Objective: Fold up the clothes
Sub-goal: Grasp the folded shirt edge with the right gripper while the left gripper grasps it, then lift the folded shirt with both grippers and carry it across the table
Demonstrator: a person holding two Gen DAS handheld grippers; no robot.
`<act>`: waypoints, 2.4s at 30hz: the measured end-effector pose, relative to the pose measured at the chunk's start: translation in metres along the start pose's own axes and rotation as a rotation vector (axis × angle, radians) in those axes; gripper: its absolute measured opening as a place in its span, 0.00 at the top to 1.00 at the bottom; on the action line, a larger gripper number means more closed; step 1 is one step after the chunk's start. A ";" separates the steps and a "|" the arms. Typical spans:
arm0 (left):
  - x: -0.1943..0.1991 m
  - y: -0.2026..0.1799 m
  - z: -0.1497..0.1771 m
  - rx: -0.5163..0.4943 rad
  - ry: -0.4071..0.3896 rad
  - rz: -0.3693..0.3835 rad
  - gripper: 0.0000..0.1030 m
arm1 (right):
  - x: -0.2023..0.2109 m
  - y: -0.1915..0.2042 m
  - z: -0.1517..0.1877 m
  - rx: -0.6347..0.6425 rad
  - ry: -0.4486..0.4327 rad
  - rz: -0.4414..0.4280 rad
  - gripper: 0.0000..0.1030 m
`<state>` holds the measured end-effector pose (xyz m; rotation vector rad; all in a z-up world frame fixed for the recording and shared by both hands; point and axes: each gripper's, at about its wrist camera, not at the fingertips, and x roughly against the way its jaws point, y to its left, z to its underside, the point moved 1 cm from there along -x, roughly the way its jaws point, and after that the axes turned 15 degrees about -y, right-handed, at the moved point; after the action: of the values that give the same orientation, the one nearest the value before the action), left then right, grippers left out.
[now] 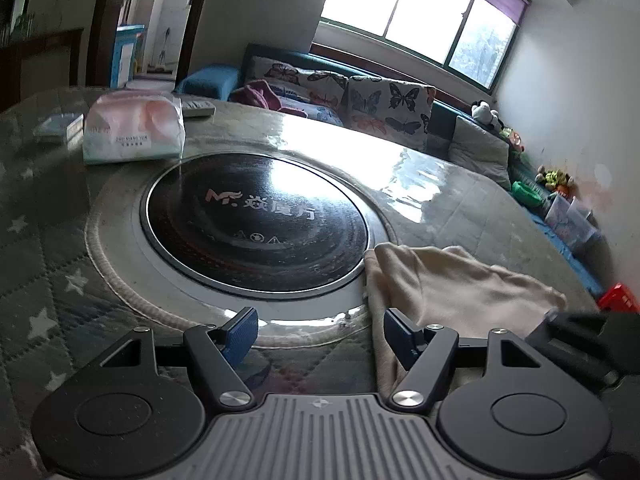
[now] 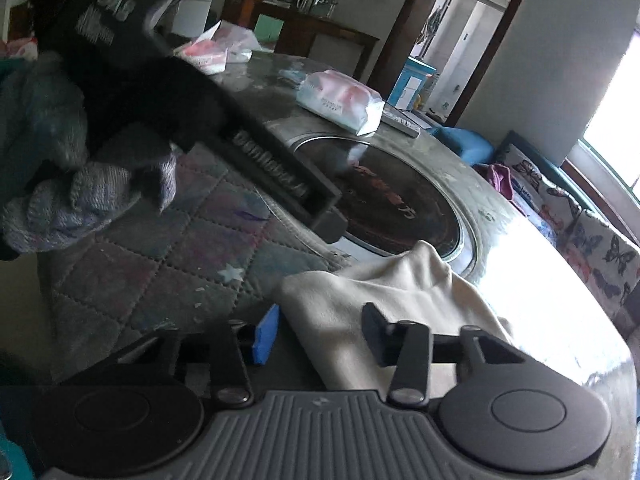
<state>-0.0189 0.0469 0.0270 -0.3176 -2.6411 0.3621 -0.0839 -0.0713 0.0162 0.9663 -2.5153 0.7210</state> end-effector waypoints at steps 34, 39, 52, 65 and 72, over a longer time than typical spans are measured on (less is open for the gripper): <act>-0.051 -0.011 0.008 0.573 0.206 0.155 0.34 | 0.051 -0.069 0.006 -0.422 -0.172 -0.069 0.96; -0.058 -0.006 0.018 0.631 0.239 0.172 0.66 | 0.056 -0.065 0.008 -0.422 -0.180 -0.101 0.96; -0.062 -0.007 0.020 0.584 0.239 0.174 0.83 | 0.083 -0.089 0.043 -0.521 -0.154 0.004 0.86; -0.057 -0.012 0.020 0.526 0.233 0.161 0.83 | 0.112 -0.184 0.143 -0.807 -0.054 0.470 0.65; -0.055 -0.013 0.018 0.500 0.235 0.152 0.83 | 0.106 -0.201 0.167 -0.919 -0.076 0.464 0.64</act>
<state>0.0191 0.0156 -0.0067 -0.3681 -2.2100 0.9501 -0.0424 -0.3494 -0.0003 0.0893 -2.6808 -0.3949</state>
